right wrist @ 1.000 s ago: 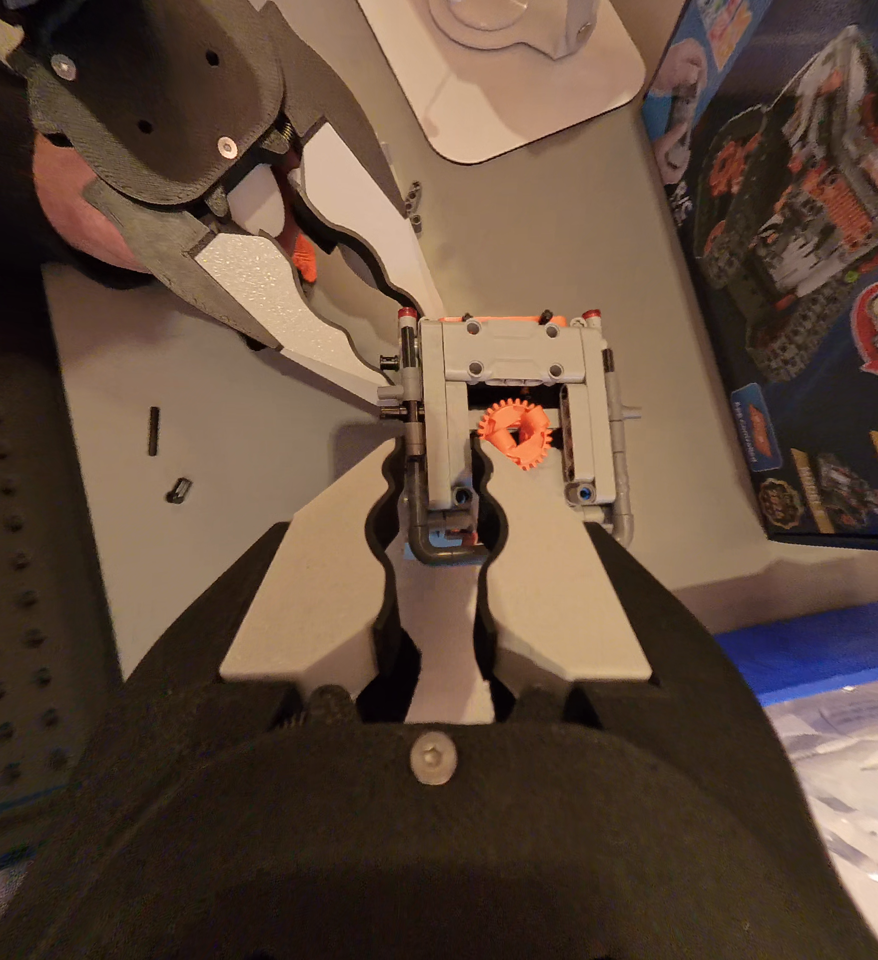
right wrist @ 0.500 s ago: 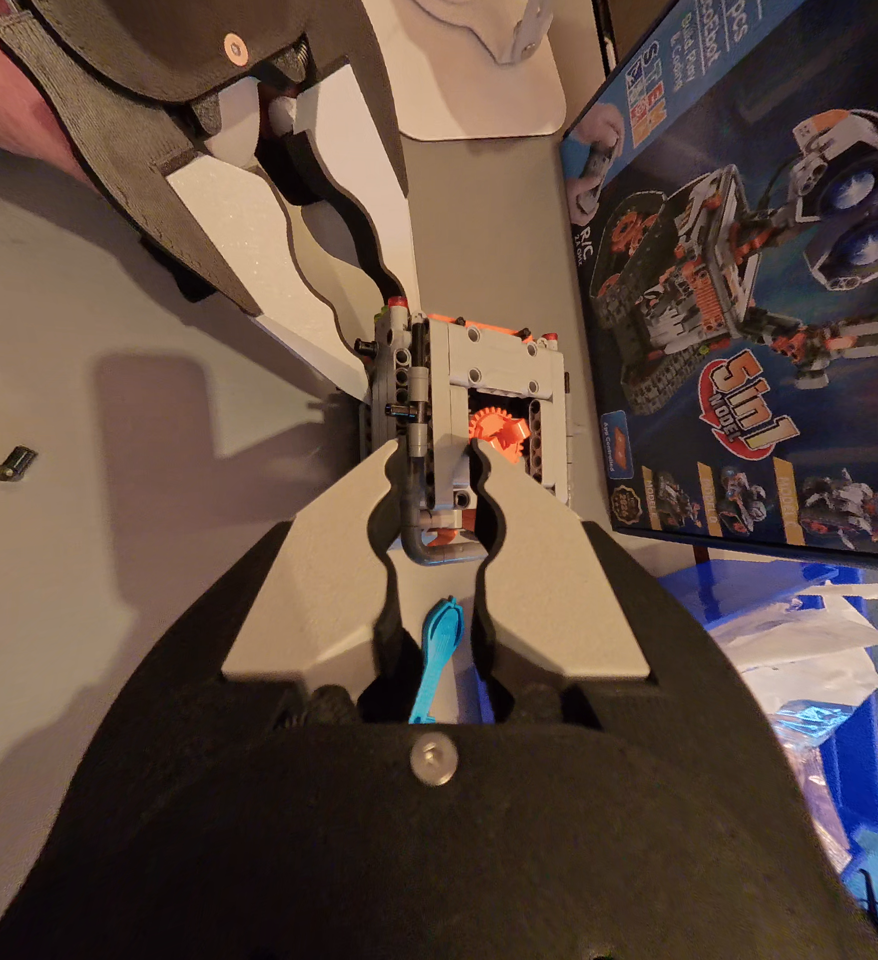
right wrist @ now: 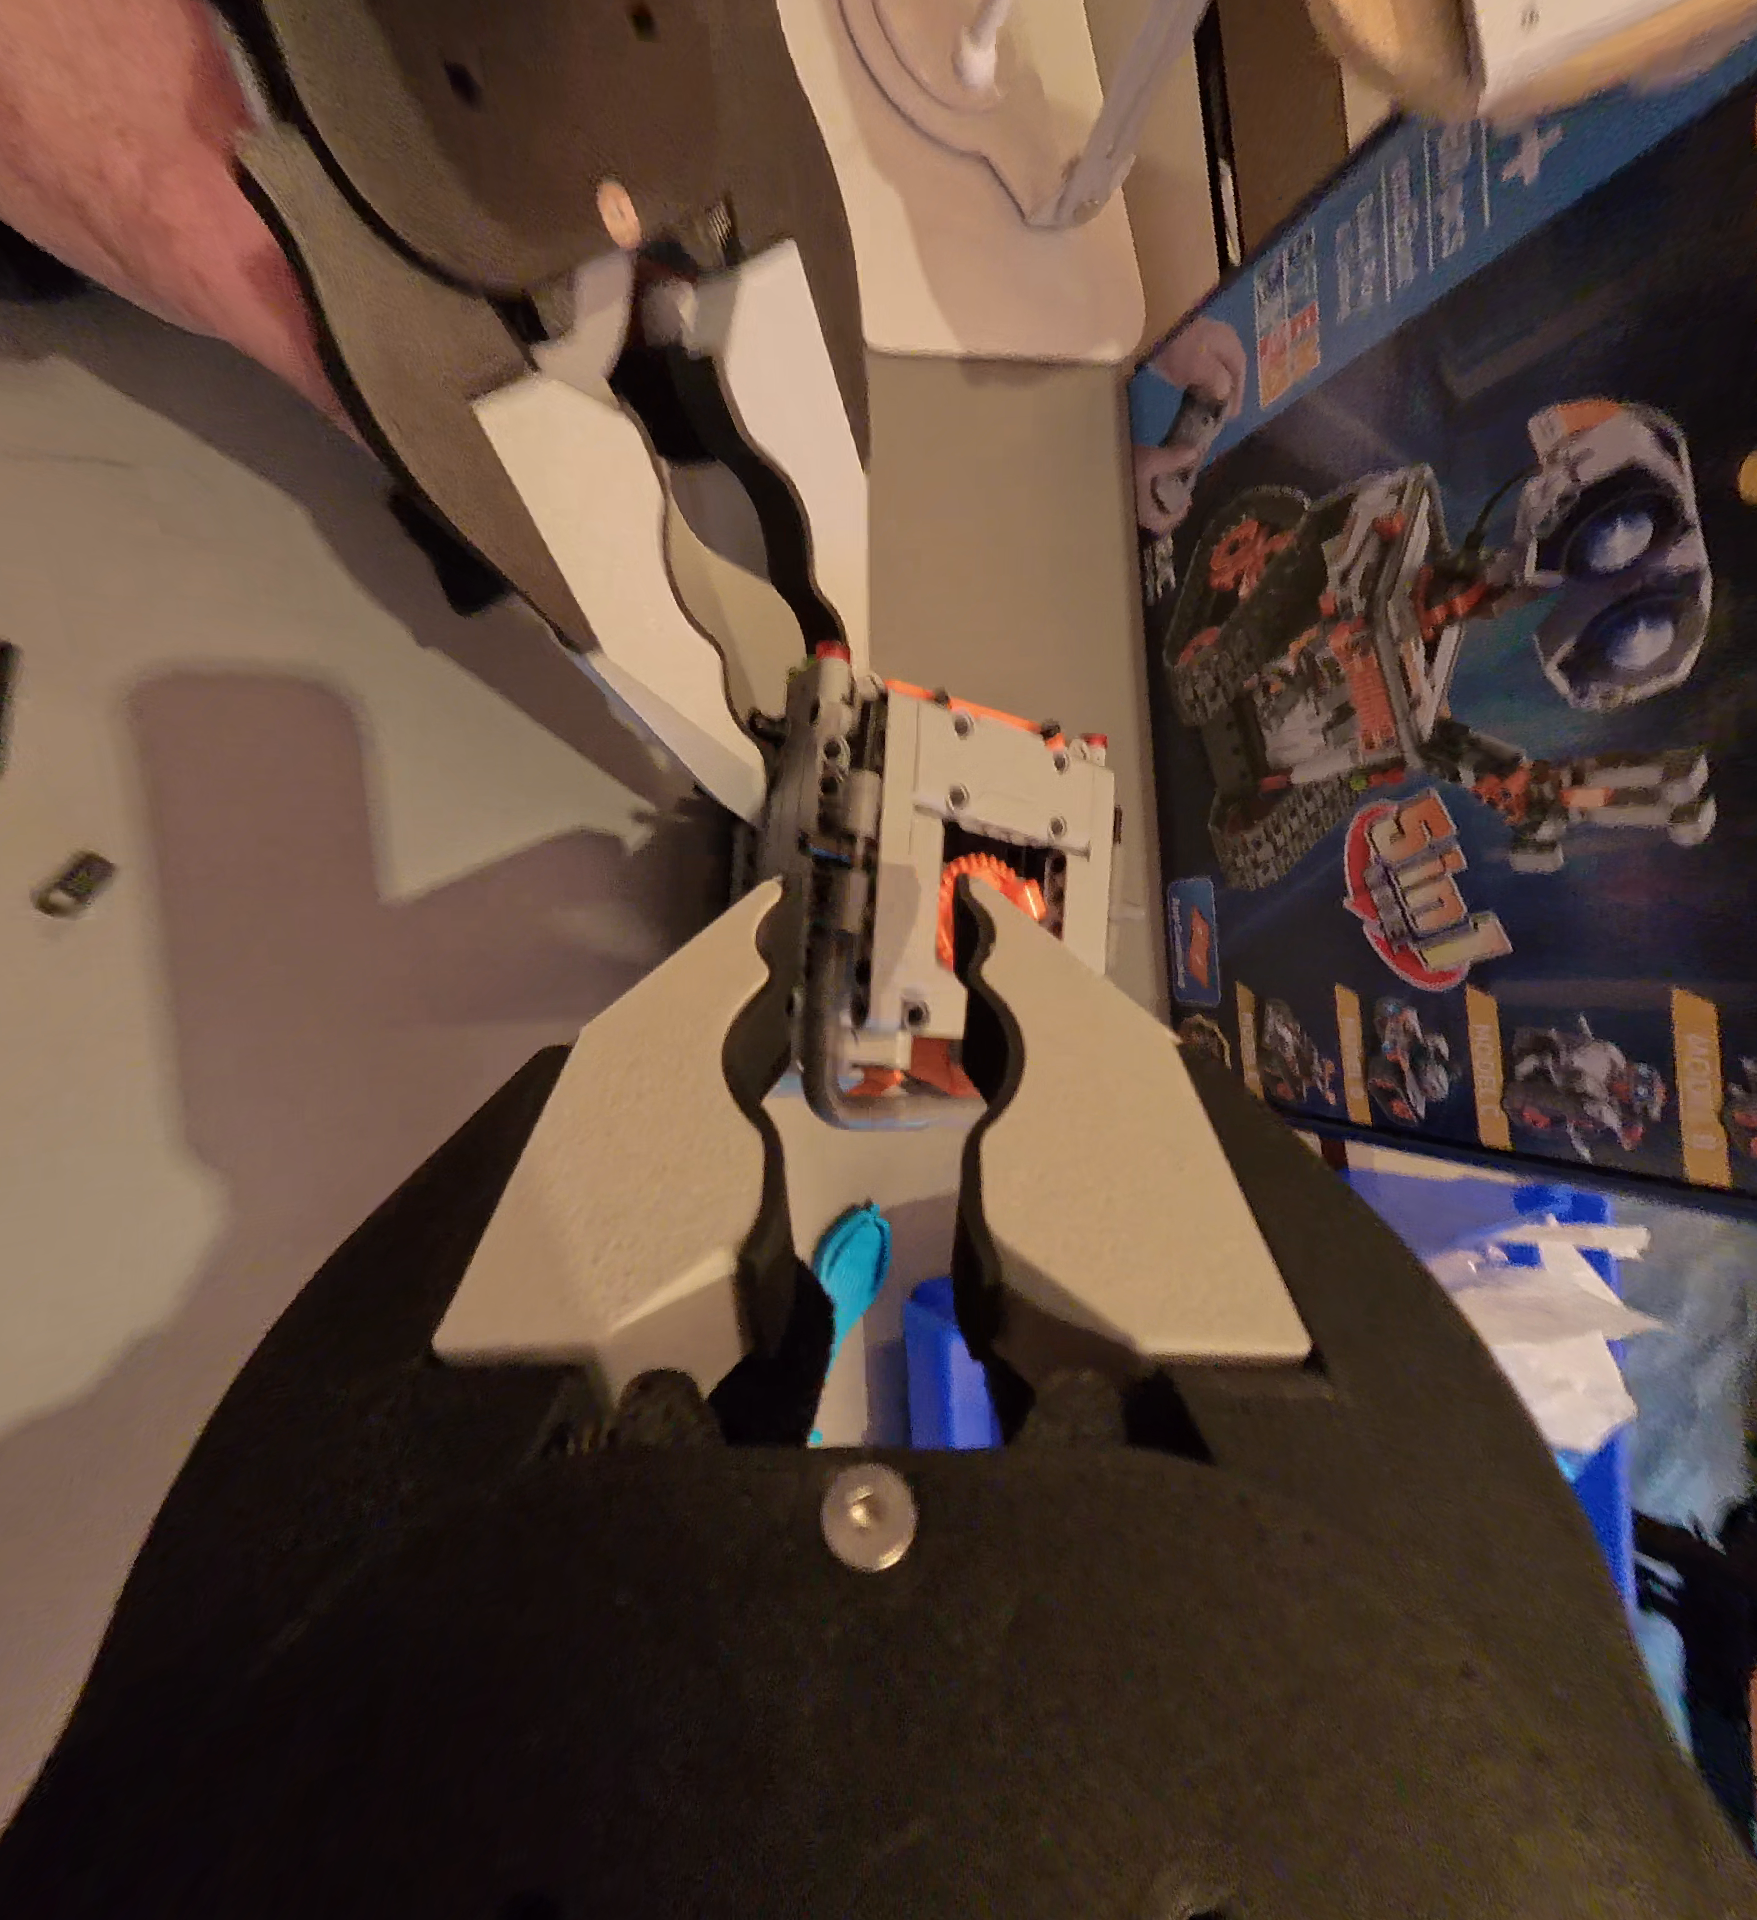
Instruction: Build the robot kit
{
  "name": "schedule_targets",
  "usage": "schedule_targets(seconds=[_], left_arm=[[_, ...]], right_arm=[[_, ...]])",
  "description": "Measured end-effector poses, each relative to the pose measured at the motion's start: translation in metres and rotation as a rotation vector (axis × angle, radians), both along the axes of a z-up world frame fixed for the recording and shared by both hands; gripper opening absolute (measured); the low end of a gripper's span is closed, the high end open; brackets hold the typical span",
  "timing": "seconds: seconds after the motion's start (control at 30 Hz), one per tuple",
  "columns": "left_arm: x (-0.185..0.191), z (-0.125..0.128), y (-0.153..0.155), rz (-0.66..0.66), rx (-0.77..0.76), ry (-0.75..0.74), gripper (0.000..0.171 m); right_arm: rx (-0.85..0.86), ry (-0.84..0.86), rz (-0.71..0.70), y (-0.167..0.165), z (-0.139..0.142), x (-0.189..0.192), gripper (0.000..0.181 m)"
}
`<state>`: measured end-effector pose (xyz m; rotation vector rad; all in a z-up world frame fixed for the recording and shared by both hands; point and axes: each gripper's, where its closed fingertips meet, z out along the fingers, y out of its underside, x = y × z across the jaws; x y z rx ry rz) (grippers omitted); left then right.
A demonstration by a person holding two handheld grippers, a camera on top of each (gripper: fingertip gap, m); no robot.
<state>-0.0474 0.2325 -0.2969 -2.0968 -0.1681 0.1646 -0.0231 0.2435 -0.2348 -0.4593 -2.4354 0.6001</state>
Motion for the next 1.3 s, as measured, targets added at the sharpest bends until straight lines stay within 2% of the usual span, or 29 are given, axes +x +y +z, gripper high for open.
schedule_targets(seconds=[0.1, 0.23, 0.47, 0.6, 0.83, 1.0, 1.17, 1.3], left_arm=[[0.000, 0.000, 0.000, 0.000, -0.002, 0.003, 0.027], [0.000, 0.000, 0.000, 0.001, -0.003, 0.008, 0.027], [0.000, 0.000, -0.001, 0.004, -0.006, 0.008, 0.026], [-0.001, 0.000, 0.000, 0.005, -0.004, 0.008, 0.027], [-0.003, 0.000, -0.001, 0.012, -0.001, 0.005, 0.026], [-0.002, 0.000, -0.001, 0.011, -0.006, 0.019, 0.026], [-0.003, 0.000, -0.001, 0.013, -0.003, 0.012, 0.026], [-0.003, 0.001, -0.001, 0.014, -0.002, 0.010, 0.027]], right_arm=[[-0.024, -0.002, 0.004, -0.011, 0.001, -0.007, 0.022], [-0.043, -0.079, 0.004, -0.012, -0.012, -0.013, 0.010], [-0.070, -0.107, 0.063, -0.015, -0.011, -0.011, 0.003], [-0.108, -0.117, 0.078, -0.014, -0.011, -0.012, 0.003], [0.097, 0.024, 0.068, -0.016, -0.012, -0.015, 0.003], [0.153, 0.055, 0.042, -0.014, -0.013, -0.015, 0.009], [0.069, 0.050, 0.032, -0.010, -0.001, -0.006, 0.021], [0.059, 0.005, -0.003, 0.005, -0.003, -0.005, 0.017]])
